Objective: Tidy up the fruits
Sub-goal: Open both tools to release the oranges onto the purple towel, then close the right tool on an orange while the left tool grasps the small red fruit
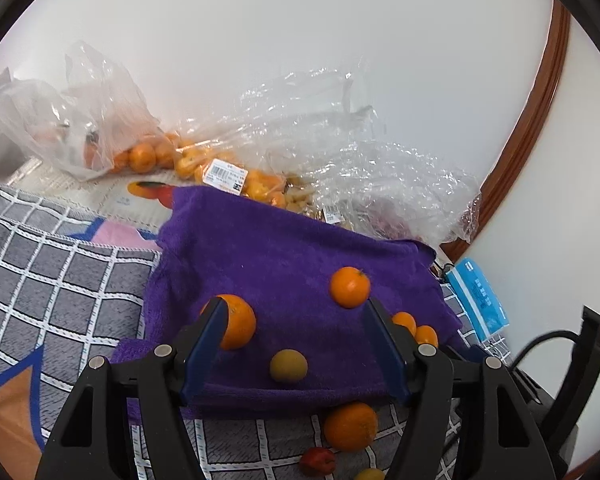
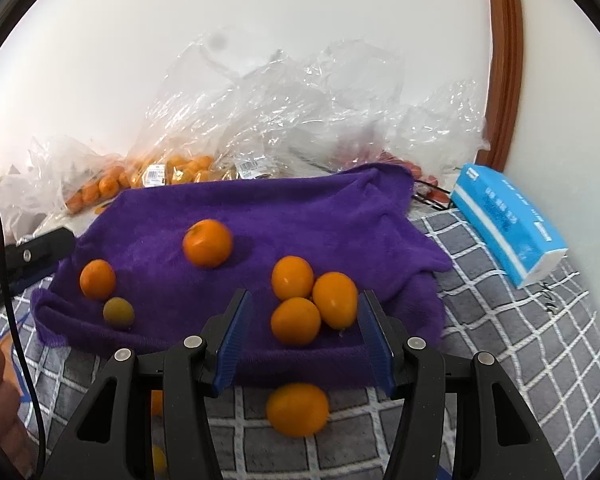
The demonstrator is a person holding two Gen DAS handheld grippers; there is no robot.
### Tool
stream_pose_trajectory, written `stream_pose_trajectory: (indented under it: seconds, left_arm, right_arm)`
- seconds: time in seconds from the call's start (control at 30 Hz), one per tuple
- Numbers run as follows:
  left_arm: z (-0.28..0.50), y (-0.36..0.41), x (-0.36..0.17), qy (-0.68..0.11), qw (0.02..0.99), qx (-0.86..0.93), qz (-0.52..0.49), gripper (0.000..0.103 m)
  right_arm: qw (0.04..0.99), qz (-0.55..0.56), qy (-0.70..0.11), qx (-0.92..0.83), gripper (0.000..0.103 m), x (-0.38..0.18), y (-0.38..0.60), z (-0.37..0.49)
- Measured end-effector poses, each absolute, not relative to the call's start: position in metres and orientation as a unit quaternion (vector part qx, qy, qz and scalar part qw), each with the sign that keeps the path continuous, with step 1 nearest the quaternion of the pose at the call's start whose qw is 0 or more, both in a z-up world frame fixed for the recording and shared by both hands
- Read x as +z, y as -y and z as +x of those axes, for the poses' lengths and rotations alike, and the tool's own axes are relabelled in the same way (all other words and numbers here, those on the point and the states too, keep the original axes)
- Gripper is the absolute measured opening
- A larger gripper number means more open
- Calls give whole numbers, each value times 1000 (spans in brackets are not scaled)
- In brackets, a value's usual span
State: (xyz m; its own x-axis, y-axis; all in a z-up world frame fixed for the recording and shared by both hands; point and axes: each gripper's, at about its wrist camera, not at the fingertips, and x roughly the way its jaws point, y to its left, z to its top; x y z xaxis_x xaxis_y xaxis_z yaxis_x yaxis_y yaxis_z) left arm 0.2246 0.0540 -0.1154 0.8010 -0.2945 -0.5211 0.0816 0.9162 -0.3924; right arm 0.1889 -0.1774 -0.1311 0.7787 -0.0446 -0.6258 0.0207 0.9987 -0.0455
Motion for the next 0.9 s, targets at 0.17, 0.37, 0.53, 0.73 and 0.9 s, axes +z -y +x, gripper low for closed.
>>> stream_pose_trajectory:
  seconds: [0.17, 0.37, 0.53, 0.73, 0.9]
  left_arm:
    - [223, -53, -117, -296, 937, -77, -167, 66]
    - [221, -51, -110, -301, 932, -100, -173, 60]
    - [214, -49, -97, -302, 932, -117, -162, 60]
    - [208, -60, -93, -333, 920, -112, -176, 60]
    - [194, -72, -101, -364, 913, -91, -161, 60]
  right_arm:
    - [939, -3, -345, -16, 54, -131, 188, 178]
    - [937, 21, -349, -28, 54, -128, 201, 166]
    - [937, 14, -347, -38, 54, -116, 204, 155]
    - [930, 39, -365, -20, 54, -117, 213, 149]
    - [922, 70, -381, 13, 54, -132, 214, 148]
